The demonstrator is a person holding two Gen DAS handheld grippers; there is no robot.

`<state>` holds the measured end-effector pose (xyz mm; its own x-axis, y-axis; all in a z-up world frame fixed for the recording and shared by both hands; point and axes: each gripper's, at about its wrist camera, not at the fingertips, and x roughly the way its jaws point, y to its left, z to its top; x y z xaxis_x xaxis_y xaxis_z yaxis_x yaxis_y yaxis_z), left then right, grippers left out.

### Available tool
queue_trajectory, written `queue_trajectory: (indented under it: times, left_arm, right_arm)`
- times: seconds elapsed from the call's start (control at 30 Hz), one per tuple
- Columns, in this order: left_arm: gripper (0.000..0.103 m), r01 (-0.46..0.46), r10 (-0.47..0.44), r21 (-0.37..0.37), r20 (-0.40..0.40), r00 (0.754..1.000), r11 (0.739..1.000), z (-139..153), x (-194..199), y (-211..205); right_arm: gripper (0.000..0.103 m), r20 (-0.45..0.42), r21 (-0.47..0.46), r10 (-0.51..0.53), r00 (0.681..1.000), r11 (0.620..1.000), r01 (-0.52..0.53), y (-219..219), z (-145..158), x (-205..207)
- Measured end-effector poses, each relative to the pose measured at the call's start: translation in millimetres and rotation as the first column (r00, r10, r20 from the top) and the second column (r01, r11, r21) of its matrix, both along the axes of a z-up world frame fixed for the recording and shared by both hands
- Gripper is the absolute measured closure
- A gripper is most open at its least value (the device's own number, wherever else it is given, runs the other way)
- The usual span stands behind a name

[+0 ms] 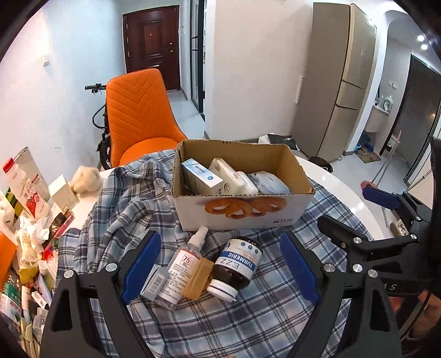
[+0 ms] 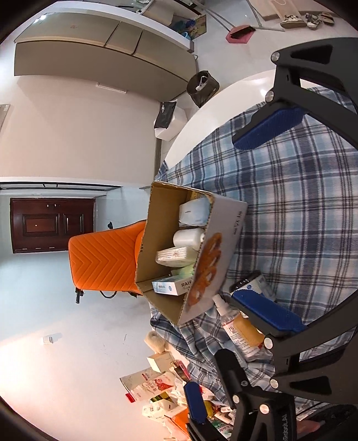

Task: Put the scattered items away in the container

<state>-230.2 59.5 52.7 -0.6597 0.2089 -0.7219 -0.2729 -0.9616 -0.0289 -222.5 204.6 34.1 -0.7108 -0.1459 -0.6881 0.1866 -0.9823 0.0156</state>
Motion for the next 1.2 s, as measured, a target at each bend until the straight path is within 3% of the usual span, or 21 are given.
queue_trajectory:
  times: [0.27, 0.53, 0.93, 1.2]
  left_arm:
    - [0.013, 0.010, -0.010, -0.014, -0.015, 1.000, 1.000, 0, 20, 0]
    - [0.013, -0.003, 0.002, -0.037, -0.012, 1.000, 0.999, -5, 32, -5]
    - [0.013, -0.060, 0.060, 0.034, -0.011, 0.998, 0.998, -13, 53, -23]
    - [0.013, -0.075, 0.077, 0.034, -0.042, 0.996, 0.997, -11, 79, -34]
  right_arm:
    - [0.002, 0.002, -0.047, 0.005, 1.000, 0.999, -0.005, 0, -6, 18]
    - [0.002, -0.035, -0.032, 0.004, 0.999, 0.999, -0.005, -3, 1, 29]
    - [0.002, -0.047, -0.099, -0.035, 0.998, 0.995, 0.030, -5, -9, 50]
    - [0.002, -0.076, -0.125, -0.041, 0.996, 0.992, 0.032, -9, -12, 78]
